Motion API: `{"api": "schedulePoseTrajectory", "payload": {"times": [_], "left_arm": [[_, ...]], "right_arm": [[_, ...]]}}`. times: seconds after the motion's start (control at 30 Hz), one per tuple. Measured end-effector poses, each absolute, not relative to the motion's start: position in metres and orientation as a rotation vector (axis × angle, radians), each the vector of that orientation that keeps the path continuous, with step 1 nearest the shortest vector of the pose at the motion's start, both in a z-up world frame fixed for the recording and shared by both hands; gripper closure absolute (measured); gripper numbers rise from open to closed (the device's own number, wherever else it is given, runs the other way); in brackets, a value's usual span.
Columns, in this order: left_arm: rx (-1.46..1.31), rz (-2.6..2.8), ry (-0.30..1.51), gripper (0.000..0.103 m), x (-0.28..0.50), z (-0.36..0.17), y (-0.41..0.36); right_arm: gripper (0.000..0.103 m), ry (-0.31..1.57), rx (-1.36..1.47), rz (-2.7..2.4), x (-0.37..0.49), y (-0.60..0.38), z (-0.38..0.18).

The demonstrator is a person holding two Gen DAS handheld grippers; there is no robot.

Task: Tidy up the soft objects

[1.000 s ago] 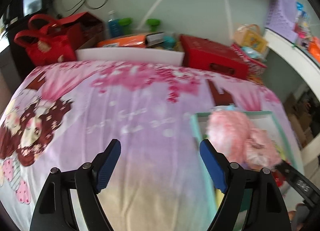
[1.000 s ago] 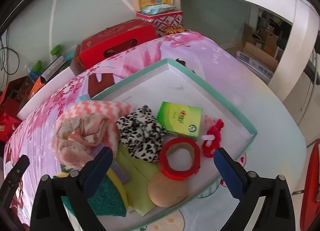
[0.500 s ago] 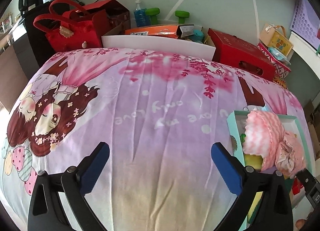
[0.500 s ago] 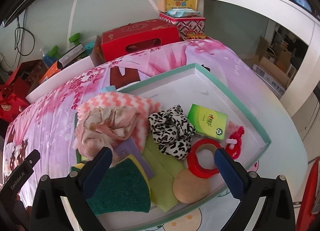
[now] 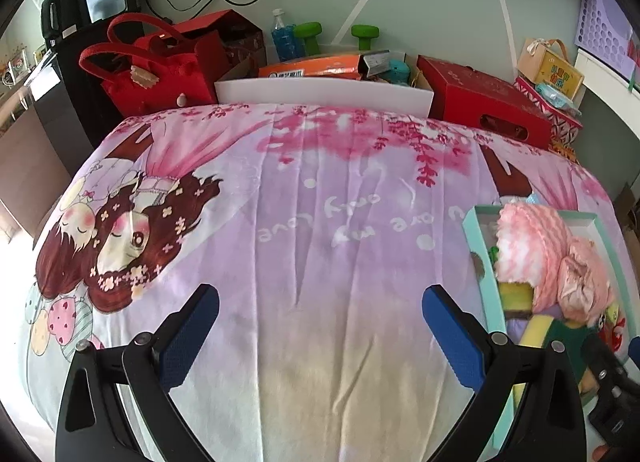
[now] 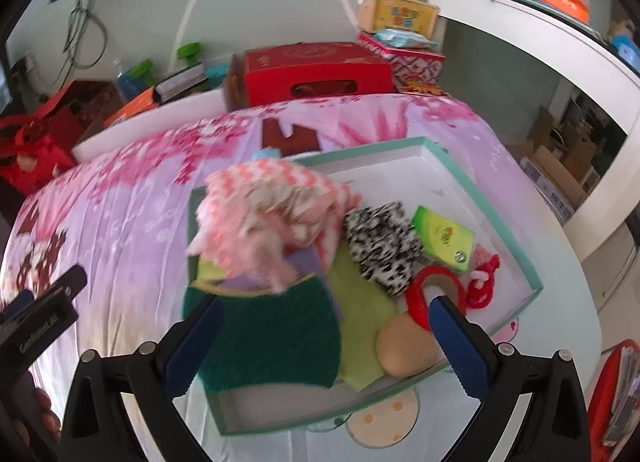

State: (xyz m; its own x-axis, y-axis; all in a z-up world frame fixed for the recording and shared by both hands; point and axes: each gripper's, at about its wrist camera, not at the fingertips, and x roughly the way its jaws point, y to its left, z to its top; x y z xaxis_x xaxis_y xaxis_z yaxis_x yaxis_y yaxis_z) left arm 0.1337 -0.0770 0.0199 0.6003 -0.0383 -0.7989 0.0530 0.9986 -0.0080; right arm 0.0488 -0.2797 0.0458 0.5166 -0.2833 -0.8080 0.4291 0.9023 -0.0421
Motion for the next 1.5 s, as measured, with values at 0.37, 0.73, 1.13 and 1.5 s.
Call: {"api": "schedulePoseTrajectory", "payload": {"times": [0.37,0.73,1.13,1.5], "left_arm": [[0.115,0.030,0.971,0.002,0.114,0.006,-0.071],[0.130,0.009,0.984,0.002,0.086,0.009,-0.062],[0.108,-0.014,0.973,0.002,0.045,0.014,-0.047],[0.110,-0.025,0.976,0.002,0.021,-0.007,-0.036]], "right_arm": [[0.000,1.005,0.104,-0.373,0.044,-0.255,0.031],[0.000,1.028,0.092,-0.350,0.023,-0.245,0.032],[0.000,1.067,0.085,-0.315,-0.003,-0.227,0.026],[0.000,1.007,0.099,-0.304,-0.024,-0.215,0.022]]}}
